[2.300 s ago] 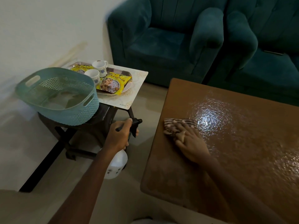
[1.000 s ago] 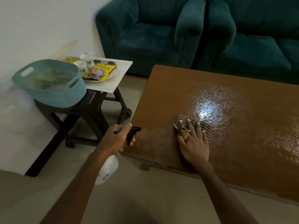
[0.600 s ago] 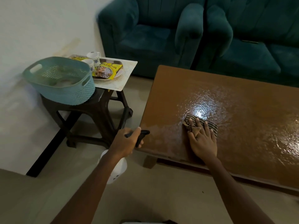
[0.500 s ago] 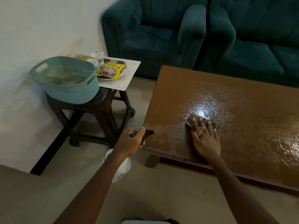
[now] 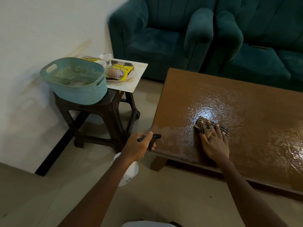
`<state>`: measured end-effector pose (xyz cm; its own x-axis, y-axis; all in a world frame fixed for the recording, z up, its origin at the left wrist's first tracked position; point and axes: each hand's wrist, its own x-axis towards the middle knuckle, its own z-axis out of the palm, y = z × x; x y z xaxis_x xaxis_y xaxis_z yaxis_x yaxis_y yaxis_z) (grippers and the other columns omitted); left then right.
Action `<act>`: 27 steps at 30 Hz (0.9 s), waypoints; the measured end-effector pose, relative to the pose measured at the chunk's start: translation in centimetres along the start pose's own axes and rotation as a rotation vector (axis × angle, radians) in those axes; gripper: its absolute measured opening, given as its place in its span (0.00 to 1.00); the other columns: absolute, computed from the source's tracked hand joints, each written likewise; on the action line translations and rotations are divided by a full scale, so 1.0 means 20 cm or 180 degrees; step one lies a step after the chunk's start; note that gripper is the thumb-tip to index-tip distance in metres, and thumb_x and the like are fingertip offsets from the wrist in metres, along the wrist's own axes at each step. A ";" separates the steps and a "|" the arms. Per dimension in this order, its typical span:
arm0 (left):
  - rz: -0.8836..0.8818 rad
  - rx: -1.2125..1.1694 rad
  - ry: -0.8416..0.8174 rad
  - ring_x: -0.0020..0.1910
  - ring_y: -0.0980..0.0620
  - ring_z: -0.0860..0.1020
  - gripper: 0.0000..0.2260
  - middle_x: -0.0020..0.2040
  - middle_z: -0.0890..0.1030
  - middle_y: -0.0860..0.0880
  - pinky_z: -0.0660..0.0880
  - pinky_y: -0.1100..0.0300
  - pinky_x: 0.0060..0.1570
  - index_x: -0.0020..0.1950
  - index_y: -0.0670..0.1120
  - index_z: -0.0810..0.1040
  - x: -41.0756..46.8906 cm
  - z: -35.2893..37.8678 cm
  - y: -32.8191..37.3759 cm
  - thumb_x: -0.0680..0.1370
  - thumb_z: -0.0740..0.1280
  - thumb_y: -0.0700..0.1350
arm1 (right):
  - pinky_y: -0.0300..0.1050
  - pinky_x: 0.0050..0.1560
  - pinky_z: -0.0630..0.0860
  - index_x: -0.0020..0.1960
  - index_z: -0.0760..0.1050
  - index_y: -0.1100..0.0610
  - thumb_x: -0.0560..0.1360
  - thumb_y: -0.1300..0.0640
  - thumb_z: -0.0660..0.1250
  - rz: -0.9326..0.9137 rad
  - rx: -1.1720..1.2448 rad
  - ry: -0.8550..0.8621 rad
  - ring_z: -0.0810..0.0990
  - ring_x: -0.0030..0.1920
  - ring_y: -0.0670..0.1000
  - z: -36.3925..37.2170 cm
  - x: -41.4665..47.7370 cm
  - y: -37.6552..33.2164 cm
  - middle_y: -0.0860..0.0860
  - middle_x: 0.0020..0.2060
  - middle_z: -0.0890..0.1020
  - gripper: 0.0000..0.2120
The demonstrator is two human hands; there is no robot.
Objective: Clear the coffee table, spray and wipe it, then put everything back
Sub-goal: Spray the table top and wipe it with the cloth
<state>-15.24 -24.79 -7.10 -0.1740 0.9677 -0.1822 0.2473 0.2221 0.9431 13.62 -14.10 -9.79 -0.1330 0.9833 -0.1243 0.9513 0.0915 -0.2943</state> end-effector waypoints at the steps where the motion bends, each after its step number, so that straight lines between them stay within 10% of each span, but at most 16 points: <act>1: 0.0010 -0.0024 0.0032 0.23 0.60 0.75 0.23 0.32 0.84 0.49 0.67 0.66 0.21 0.35 0.48 0.84 0.00 0.00 -0.01 0.80 0.59 0.59 | 0.51 0.76 0.40 0.76 0.40 0.36 0.83 0.43 0.47 0.0008 -0.0011 -0.0011 0.37 0.78 0.46 0.00 0.00 0.00 0.40 0.79 0.45 0.25; 12: 0.0055 -0.0329 0.0623 0.18 0.57 0.68 0.24 0.33 0.83 0.44 0.63 0.65 0.19 0.36 0.43 0.83 -0.05 -0.13 -0.02 0.81 0.57 0.56 | 0.53 0.77 0.38 0.78 0.42 0.36 0.81 0.39 0.45 0.0202 -0.0135 0.0106 0.37 0.79 0.51 0.09 0.04 -0.17 0.44 0.80 0.44 0.28; 18: -0.0002 -0.0389 0.1100 0.21 0.58 0.72 0.22 0.33 0.83 0.48 0.65 0.66 0.20 0.39 0.43 0.83 -0.08 -0.27 -0.01 0.86 0.56 0.48 | 0.55 0.76 0.37 0.79 0.46 0.38 0.80 0.37 0.44 -0.0667 -0.0208 -0.0122 0.37 0.79 0.53 0.23 0.09 -0.66 0.45 0.80 0.44 0.28; 23: 0.0024 -0.0338 0.1230 0.21 0.56 0.72 0.23 0.32 0.83 0.47 0.66 0.65 0.21 0.39 0.43 0.83 -0.11 -0.31 -0.02 0.86 0.55 0.48 | 0.54 0.77 0.41 0.73 0.68 0.41 0.78 0.36 0.43 -0.1729 -0.0454 -0.0192 0.41 0.79 0.52 0.32 -0.09 -0.81 0.45 0.80 0.52 0.28; 27: 0.0011 -0.0321 0.1197 0.22 0.56 0.72 0.22 0.32 0.83 0.49 0.67 0.64 0.21 0.39 0.43 0.83 -0.11 -0.29 -0.03 0.86 0.56 0.48 | 0.51 0.77 0.41 0.78 0.53 0.35 0.80 0.37 0.46 -0.1958 -0.0461 -0.0028 0.41 0.79 0.51 0.32 -0.25 -0.64 0.42 0.80 0.49 0.26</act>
<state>-20.43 -27.69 -5.59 -0.5152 0.8531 -0.0821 0.1569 0.1881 0.9695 0.34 -21.28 -11.48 -0.6693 0.7428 0.0188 0.7280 0.6606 -0.1833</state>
